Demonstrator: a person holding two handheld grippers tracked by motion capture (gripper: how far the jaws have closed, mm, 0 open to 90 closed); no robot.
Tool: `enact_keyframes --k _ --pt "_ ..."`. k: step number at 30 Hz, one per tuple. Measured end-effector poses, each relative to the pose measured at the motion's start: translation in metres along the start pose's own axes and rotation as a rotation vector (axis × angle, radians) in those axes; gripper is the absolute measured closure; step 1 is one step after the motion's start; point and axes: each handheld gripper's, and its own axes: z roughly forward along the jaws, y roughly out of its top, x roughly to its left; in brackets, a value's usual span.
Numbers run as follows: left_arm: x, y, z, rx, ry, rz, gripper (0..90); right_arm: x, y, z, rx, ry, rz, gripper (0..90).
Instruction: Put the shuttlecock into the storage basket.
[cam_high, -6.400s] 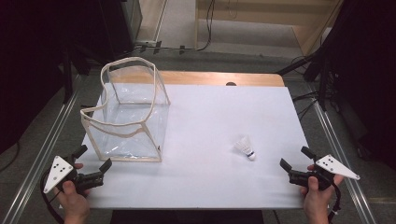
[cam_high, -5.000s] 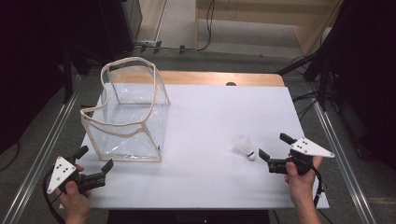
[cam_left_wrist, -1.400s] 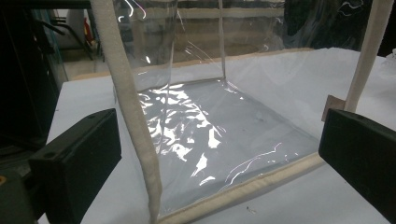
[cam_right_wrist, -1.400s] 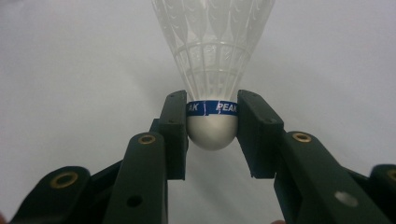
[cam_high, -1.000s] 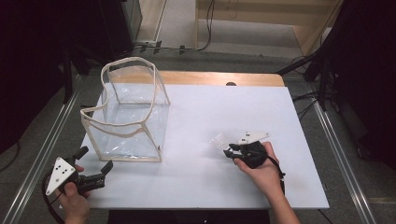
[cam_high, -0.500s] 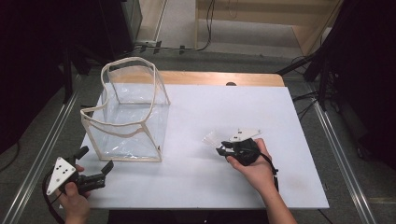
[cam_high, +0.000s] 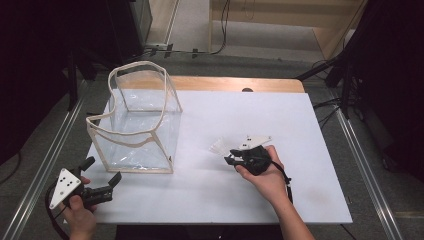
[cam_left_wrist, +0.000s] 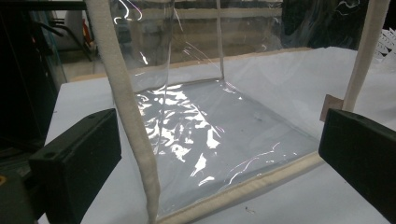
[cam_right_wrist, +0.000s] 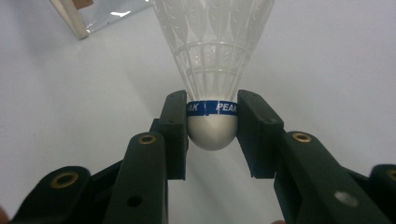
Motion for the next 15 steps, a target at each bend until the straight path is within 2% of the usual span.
enact_keyframes --k 15 --pt "0.000 0.000 0.000 0.000 -0.002 0.000 0.0 0.008 0.013 0.007 -0.014 0.028 -0.014 63.0"
